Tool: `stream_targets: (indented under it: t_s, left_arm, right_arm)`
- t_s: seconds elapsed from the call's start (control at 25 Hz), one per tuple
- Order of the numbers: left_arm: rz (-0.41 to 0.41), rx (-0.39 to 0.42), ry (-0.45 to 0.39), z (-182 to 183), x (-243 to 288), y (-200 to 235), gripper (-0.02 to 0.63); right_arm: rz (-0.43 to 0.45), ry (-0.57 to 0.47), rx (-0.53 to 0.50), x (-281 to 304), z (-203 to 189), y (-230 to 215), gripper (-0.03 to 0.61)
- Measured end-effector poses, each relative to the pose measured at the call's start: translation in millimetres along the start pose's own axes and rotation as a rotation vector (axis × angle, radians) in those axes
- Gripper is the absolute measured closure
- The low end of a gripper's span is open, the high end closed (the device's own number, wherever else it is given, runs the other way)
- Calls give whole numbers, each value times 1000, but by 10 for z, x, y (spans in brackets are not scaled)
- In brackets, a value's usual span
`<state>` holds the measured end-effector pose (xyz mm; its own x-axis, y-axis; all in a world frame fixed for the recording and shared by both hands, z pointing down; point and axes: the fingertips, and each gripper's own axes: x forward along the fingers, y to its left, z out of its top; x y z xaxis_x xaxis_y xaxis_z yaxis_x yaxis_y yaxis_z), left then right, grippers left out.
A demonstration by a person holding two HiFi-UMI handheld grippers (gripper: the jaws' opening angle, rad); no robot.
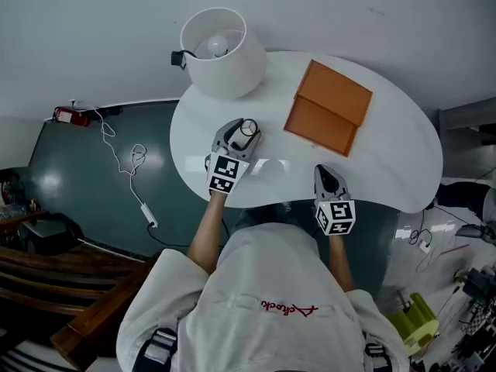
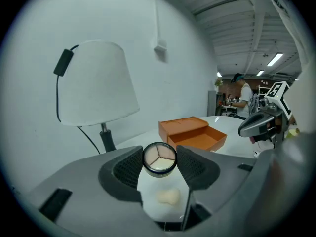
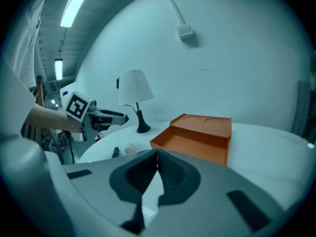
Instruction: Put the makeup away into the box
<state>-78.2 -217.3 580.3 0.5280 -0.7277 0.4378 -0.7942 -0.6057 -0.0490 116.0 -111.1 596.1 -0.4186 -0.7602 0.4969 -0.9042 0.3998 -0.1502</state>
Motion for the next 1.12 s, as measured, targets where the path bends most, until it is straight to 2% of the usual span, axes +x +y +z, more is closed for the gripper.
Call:
stream_targets:
  t_s: [0.36,0.76,1.12]
  left_arm:
    - [-129,78,-8,287,446,-426,393]
    - [-347,151,-7,518,1085,-1300,393]
    - [-460,196,2,656,1535,-1812,393]
  right_arm:
    - [-126,-38,57,-355,-58,-428,558]
    - [-310,-39,171,-880,-371,-856,558]
    - [-395,-22,237,-1084,-536,-1135,558]
